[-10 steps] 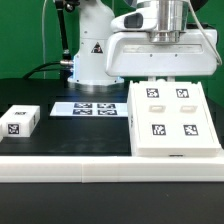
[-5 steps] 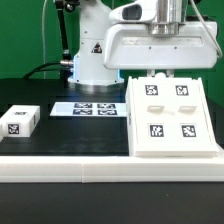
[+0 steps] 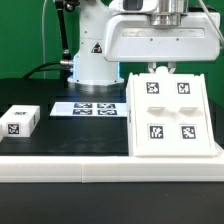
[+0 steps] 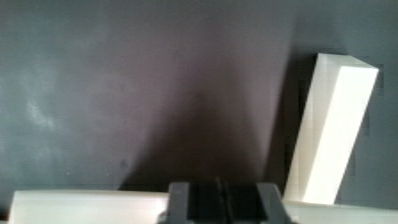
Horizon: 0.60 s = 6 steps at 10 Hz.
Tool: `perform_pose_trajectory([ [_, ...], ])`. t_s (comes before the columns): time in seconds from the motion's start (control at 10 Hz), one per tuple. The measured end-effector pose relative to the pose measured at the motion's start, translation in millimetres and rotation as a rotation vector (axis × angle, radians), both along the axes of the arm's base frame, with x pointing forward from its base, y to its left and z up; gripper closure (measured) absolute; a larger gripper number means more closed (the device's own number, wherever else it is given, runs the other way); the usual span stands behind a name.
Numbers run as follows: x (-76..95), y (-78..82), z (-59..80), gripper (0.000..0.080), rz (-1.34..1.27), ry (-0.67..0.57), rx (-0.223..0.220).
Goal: Assemble cabinet
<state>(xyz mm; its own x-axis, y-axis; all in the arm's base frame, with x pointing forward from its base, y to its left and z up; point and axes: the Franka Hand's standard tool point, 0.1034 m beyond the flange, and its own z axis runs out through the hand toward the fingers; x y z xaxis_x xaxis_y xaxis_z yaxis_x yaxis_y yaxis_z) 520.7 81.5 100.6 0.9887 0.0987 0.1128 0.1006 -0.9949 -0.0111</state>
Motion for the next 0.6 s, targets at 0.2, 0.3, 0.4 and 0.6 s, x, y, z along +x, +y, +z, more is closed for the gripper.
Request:
perform_pose_trajectory([
  [0.2, -1.5, -2.3, -2.9, 0.0798, 0.002, 0.004, -0.003],
  [0.3, 0.8, -4.3, 1.4, 0.0798, 0.003, 0.012, -0.003],
  [0.4, 2.6, -7.3, 4.6, 0.0798, 0.005, 0.031, -0.003],
  [0.6, 7.7, -9.8, 12.0, 0.0798, 0.004, 0.073, 0.0],
])
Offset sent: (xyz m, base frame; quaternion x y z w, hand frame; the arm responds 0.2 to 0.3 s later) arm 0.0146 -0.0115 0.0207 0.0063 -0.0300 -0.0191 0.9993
